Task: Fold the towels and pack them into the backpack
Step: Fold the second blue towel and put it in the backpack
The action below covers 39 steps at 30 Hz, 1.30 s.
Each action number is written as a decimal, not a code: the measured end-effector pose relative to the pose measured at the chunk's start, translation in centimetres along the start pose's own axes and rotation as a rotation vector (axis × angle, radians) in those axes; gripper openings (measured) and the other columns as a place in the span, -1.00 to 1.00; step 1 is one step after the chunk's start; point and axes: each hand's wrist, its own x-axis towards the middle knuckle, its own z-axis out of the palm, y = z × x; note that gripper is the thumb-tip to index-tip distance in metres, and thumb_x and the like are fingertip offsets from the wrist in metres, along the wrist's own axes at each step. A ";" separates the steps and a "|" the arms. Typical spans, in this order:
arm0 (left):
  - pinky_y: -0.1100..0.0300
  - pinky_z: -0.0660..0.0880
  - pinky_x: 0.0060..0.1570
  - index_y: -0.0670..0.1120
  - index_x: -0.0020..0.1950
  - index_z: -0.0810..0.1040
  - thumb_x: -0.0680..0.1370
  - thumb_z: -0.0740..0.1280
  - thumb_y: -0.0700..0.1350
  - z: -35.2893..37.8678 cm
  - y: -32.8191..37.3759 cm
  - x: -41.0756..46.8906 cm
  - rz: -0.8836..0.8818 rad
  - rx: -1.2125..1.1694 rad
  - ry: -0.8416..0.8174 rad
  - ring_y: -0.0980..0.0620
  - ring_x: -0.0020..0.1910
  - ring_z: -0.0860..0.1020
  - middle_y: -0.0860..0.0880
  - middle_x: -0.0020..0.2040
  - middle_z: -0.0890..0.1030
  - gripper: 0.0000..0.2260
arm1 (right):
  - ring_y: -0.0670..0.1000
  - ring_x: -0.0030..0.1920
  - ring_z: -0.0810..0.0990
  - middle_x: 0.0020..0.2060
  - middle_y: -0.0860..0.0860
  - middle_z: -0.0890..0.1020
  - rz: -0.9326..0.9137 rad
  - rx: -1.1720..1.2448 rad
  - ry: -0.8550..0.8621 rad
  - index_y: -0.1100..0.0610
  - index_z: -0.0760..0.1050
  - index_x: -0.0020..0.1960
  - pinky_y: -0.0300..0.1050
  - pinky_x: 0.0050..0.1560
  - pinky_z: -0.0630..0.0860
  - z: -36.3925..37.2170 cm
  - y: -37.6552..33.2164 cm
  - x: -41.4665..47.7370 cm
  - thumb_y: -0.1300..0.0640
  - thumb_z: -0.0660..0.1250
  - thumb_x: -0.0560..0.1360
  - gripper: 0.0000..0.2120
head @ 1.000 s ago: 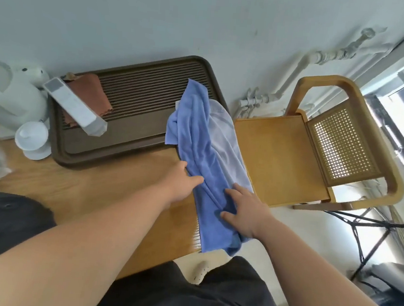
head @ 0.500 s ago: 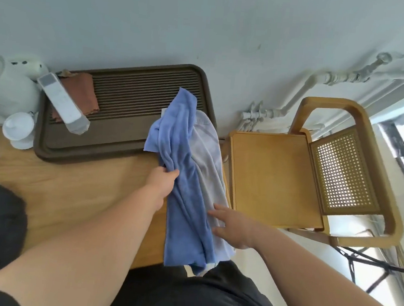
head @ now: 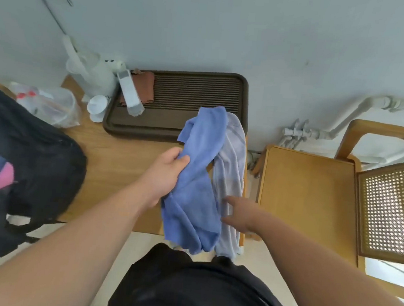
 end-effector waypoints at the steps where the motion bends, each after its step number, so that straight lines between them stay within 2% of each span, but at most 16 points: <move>1: 0.04 0.47 -0.04 -0.09 0.06 0.56 0.64 0.24 -0.05 -0.5 0.5 -0.8 0.051 0.056 -0.036 -0.02 -0.13 0.53 -0.08 -0.11 0.62 -0.84 | 0.13 0.25 0.54 0.35 0.04 0.50 0.007 0.031 0.091 -0.01 0.33 0.47 0.00 0.15 0.53 -0.5 -0.7 -0.2 -0.07 0.26 0.57 -0.51; 3: 0.10 0.46 -0.07 0.01 0.01 0.60 0.66 0.24 -0.12 -1.8 1.7 -2.6 0.138 0.185 -0.111 0.10 -0.17 0.52 0.01 -0.16 0.63 -0.85 | 0.11 0.23 0.53 0.30 0.02 0.50 -0.066 0.144 0.374 0.00 0.40 0.39 -0.03 0.09 0.51 -1.5 -2.2 -0.6 0.01 0.26 0.58 -0.61; 5: 0.11 0.40 -0.08 -0.04 -0.02 0.60 0.63 0.26 -0.09 -3.0 2.9 -4.0 0.170 0.300 -0.195 0.12 -0.20 0.46 -0.03 -0.21 0.56 -0.87 | 0.11 0.33 0.44 0.37 0.01 0.43 -0.278 0.199 0.607 -0.01 0.37 0.44 -0.01 0.22 0.44 -3.2 -4.2 -1.0 0.12 0.30 0.52 -0.51; 9: 0.11 0.46 0.01 0.04 0.02 0.64 0.60 0.31 -0.02 -5.3 5.8 -6.3 0.220 0.476 -0.305 0.08 -0.10 0.57 0.11 -0.10 0.65 -0.89 | 0.13 0.48 0.27 0.53 -0.04 0.29 -0.720 -0.082 0.561 -0.14 0.42 0.43 0.09 0.38 0.28 -6.4 -8.9 -2.5 0.10 0.30 0.40 -0.40; 11: 0.16 0.50 0.03 0.02 0.00 0.67 0.63 0.32 -0.11 -6.4 7.6 -7.4 0.271 0.489 -0.327 0.07 -0.05 0.61 0.05 -0.06 0.69 -0.87 | 0.03 0.29 0.46 0.28 -0.17 0.51 -0.802 -0.146 0.527 -0.10 0.59 0.18 0.07 0.28 0.42 -6.9 -10.6 -2.9 0.02 0.30 0.32 -0.57; 12: 0.20 0.51 0.00 0.01 -0.02 0.68 0.63 0.32 -0.14 -7.1 8.2 -7.8 0.298 0.482 -0.317 0.09 -0.07 0.62 0.03 -0.07 0.69 -0.85 | -0.02 0.07 0.53 0.05 -0.19 0.59 -0.808 -0.107 0.540 -0.01 0.61 0.01 0.06 0.09 0.50 -6.9 -11.3 -3.3 0.02 0.32 0.29 -0.70; 15: 0.18 0.51 -0.06 -0.01 -0.06 0.67 0.62 0.33 -0.16 -9.6 8.4 -8.0 0.353 0.468 -0.208 0.10 -0.10 0.62 0.03 -0.11 0.69 -0.86 | -0.01 -0.33 0.45 -0.39 -0.02 0.51 -0.674 0.081 0.477 0.17 0.48 -0.27 0.02 -0.29 0.43 -6.8 -12.4 -4.2 0.13 0.44 0.31 -0.84; 20: 0.15 0.36 -0.31 -0.01 -0.21 0.53 0.60 0.32 0.00 -14.1 4.4 -6.2 0.422 0.934 0.051 0.10 -0.26 0.49 0.05 -0.27 0.56 -0.80 | -0.06 -0.39 0.36 -0.44 -0.03 0.43 -0.454 0.075 0.287 0.12 0.45 -0.37 -0.11 -0.33 0.32 -6.0 -12.6 -5.1 0.14 0.48 0.35 -0.76; 23: 0.12 0.28 -0.36 -0.03 -0.30 0.41 0.62 0.29 0.02 -15.6 1.6 -5.4 0.421 0.951 -0.008 0.08 -0.35 0.41 0.03 -0.36 0.46 -0.69 | -0.03 -0.38 0.34 -0.42 -0.03 0.39 -0.319 0.039 0.166 0.09 0.39 -0.34 -0.08 -0.32 0.29 -4.5 -12.6 -5.5 0.09 0.46 0.34 -0.75; 28: 0.08 0.33 -0.33 -0.05 -0.30 0.37 0.64 0.21 -0.03 -17.5 -2.8 -3.3 0.357 1.066 -0.028 -0.03 -0.30 0.45 -0.01 -0.32 0.48 -0.69 | 0.05 -0.17 0.51 -0.17 -0.06 0.55 -0.020 -0.279 0.172 -0.02 0.46 -0.05 -0.08 -0.25 0.40 -1.2 -12.0 -6.6 -0.06 0.49 0.38 -0.73; 30: 0.10 0.34 -0.28 -0.03 -0.29 0.40 0.65 0.19 -0.04 -18.4 -3.7 -2.6 0.242 1.167 -0.170 -0.01 -0.28 0.44 0.00 -0.28 0.49 -0.69 | 0.04 -0.24 0.50 -0.21 -0.03 0.57 0.083 -0.388 0.170 -0.02 0.50 -0.14 -0.12 -0.33 0.39 -0.2 -11.7 -7.1 0.00 0.44 0.41 -0.86; 32: 0.13 0.33 -0.25 -0.03 -0.27 0.42 0.66 0.19 -0.03 -19.2 -4.3 -2.6 0.142 1.214 -0.414 0.04 -0.28 0.42 0.03 -0.27 0.50 -0.70 | 0.06 -0.31 0.44 -0.36 -0.02 0.50 0.126 -0.354 0.169 0.01 0.41 -0.31 -0.11 -0.36 0.34 0.5 -11.6 -7.7 0.07 0.40 0.43 -0.79; 34: 0.17 0.35 -0.22 -0.06 -0.22 0.49 0.66 0.23 -0.02 -19.8 -4.7 -3.2 0.056 1.107 -0.645 0.07 -0.28 0.43 0.06 -0.27 0.52 -0.73 | 0.04 -0.34 0.37 -0.43 -0.02 0.41 0.132 -0.223 0.153 0.06 0.37 -0.35 -0.10 -0.35 0.28 0.7 -11.5 -8.4 0.10 0.41 0.41 -0.74; 36: 0.20 0.44 -0.11 -0.12 -0.06 0.60 0.66 0.27 -0.07 -20.2 -4.9 -4.0 -0.075 0.790 -0.800 0.06 -0.16 0.52 0.00 -0.17 0.60 -0.80 | 0.01 -0.36 0.32 -0.45 0.00 0.37 0.108 0.057 0.106 0.08 0.38 -0.38 -0.11 -0.32 0.25 0.7 -11.4 -9.5 0.11 0.41 0.32 -0.78; 38: 0.20 0.52 -0.02 -0.24 0.09 0.62 0.65 0.27 -0.16 -20.5 -5.1 -4.4 -0.175 0.388 -0.832 0.00 -0.03 0.59 -0.11 -0.04 0.66 -0.81 | 0.01 -0.34 0.32 -0.40 0.09 0.37 0.055 0.475 0.036 0.12 0.48 -0.32 -0.12 -0.30 0.26 0.7 -11.3 -10.5 0.15 0.35 0.23 -0.93; 39: 0.18 0.54 -0.01 -0.27 0.12 0.61 0.64 0.27 -0.18 -20.5 -5.3 -4.3 -0.185 0.237 -0.774 -0.02 -0.01 0.61 -0.15 0.00 0.68 -0.80 | 0.02 -0.35 0.31 -0.39 0.11 0.35 0.031 0.677 0.024 0.18 0.52 -0.23 -0.14 -0.32 0.28 0.8 -11.0 -10.7 0.18 0.33 0.22 -0.86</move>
